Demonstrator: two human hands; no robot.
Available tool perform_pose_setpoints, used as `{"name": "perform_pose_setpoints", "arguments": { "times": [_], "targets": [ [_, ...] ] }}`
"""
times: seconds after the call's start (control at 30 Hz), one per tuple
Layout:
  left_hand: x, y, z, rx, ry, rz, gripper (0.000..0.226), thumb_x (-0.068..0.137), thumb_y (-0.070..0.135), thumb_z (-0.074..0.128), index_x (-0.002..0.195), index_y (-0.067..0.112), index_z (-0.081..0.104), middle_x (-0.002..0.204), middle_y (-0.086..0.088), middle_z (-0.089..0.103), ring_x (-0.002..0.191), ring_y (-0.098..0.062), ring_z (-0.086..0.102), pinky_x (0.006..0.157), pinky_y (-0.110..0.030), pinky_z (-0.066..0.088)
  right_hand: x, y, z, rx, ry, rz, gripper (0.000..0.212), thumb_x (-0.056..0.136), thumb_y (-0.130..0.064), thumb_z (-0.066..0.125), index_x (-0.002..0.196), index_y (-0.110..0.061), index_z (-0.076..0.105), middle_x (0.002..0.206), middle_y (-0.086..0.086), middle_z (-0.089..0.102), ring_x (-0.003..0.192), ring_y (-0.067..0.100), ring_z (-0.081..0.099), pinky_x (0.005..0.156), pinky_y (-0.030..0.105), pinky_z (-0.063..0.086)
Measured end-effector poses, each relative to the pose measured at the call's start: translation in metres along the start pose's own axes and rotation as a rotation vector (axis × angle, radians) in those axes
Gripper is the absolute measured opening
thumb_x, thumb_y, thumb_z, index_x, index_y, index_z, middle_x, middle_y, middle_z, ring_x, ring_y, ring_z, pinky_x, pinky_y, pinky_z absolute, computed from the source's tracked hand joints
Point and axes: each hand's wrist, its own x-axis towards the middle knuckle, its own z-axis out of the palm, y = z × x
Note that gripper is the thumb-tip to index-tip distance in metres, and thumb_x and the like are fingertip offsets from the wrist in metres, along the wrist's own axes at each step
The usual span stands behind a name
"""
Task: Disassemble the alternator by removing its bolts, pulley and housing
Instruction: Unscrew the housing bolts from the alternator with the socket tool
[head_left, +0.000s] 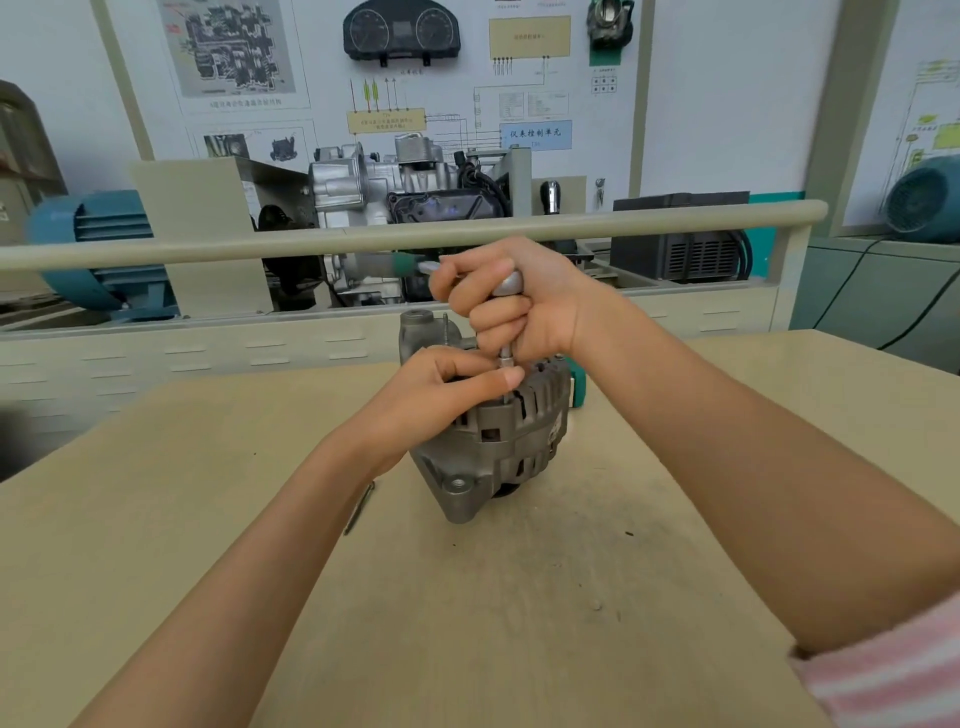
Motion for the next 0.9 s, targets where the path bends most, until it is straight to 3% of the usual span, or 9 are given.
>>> {"name": "perform_pose_setpoints", "arguments": {
  "times": [0.13,0.2,0.3,0.4,0.47,0.57,0.77,0.9],
  "targets": [
    [0.000,-0.001,-0.001,-0.026,0.000,-0.004,0.026,0.077,0.039,0.064,0.090,0.022,0.077,0.100,0.008,0.074,0.098,-0.004,0.067,0.084,-0.015,0.051,0.006,0.001,-0.002,0.066,-0.103,0.075,0.024,0.095,-0.022,0.035,0.074,-0.016,0.045,0.035,-0.009,0.043,0.023,0.007,0.020,0.031,0.013,0.011],
    [0.000,-0.002,0.000,-0.032,0.014,0.010,0.020,0.078,0.035,0.065,0.090,0.023,0.077,0.097,0.012,0.074,0.097,-0.002,0.067,0.084,-0.012,0.050,0.003,0.006,-0.002,0.148,-0.046,0.006,0.027,0.098,-0.022,0.032,0.073,-0.017,0.042,0.038,-0.009,0.044,0.022,0.005,0.025,0.031,0.013,0.011],
    [0.000,-0.001,0.002,-0.045,0.037,0.031,0.014,0.086,0.022,0.065,0.084,0.027,0.077,0.087,0.013,0.075,0.086,0.001,0.068,0.075,-0.010,0.050,-0.002,0.016,0.008,0.323,0.260,-0.257,0.029,0.098,-0.019,0.031,0.071,-0.017,0.040,0.042,-0.009,0.046,0.024,0.003,0.021,0.029,0.013,0.011],
    [-0.001,0.000,0.005,-0.026,0.069,0.064,0.040,0.090,0.010,0.062,0.067,0.040,0.076,0.074,0.019,0.072,0.072,0.006,0.066,0.063,-0.006,0.047,-0.002,0.033,0.029,0.393,0.772,-0.670,0.019,0.101,-0.016,0.026,0.084,-0.017,0.035,0.053,-0.002,0.053,0.032,0.007,0.030,0.032,0.016,0.022],
    [-0.001,0.000,0.006,-0.006,0.073,0.059,0.056,0.090,0.000,0.056,0.057,0.041,0.073,0.062,0.020,0.068,0.059,0.008,0.063,0.055,-0.004,0.043,0.001,0.041,0.039,0.301,0.913,-0.822,0.018,0.103,-0.019,0.027,0.086,-0.020,0.031,0.068,0.001,0.057,0.046,0.010,0.038,0.040,0.018,0.030],
    [-0.002,-0.001,0.004,0.024,0.064,0.036,0.064,0.090,-0.005,0.049,0.054,0.044,0.070,0.054,0.021,0.064,0.051,0.009,0.058,0.050,-0.003,0.040,0.001,0.047,0.045,0.150,0.895,-0.851,0.015,0.102,-0.018,0.032,0.088,-0.022,0.030,0.078,0.004,0.058,0.055,0.009,0.044,0.045,0.015,0.036],
    [-0.004,0.000,0.000,0.074,0.005,0.065,0.055,0.086,0.003,0.063,0.069,0.054,0.069,0.072,0.028,0.068,0.070,0.010,0.064,0.059,-0.004,0.045,-0.001,0.047,0.043,0.164,0.814,-0.826,0.018,0.101,-0.015,0.031,0.085,-0.024,0.031,0.077,0.005,0.059,0.053,0.009,0.042,0.043,0.015,0.034],
    [-0.004,0.002,-0.001,0.065,-0.002,0.082,0.033,0.084,0.009,0.068,0.078,0.042,0.073,0.085,0.024,0.071,0.081,0.006,0.066,0.068,-0.008,0.048,-0.006,0.047,0.042,0.227,0.780,-0.838,0.018,0.101,-0.014,0.030,0.086,-0.024,0.031,0.076,0.004,0.057,0.054,0.009,0.042,0.040,0.014,0.034]
  ]
}}
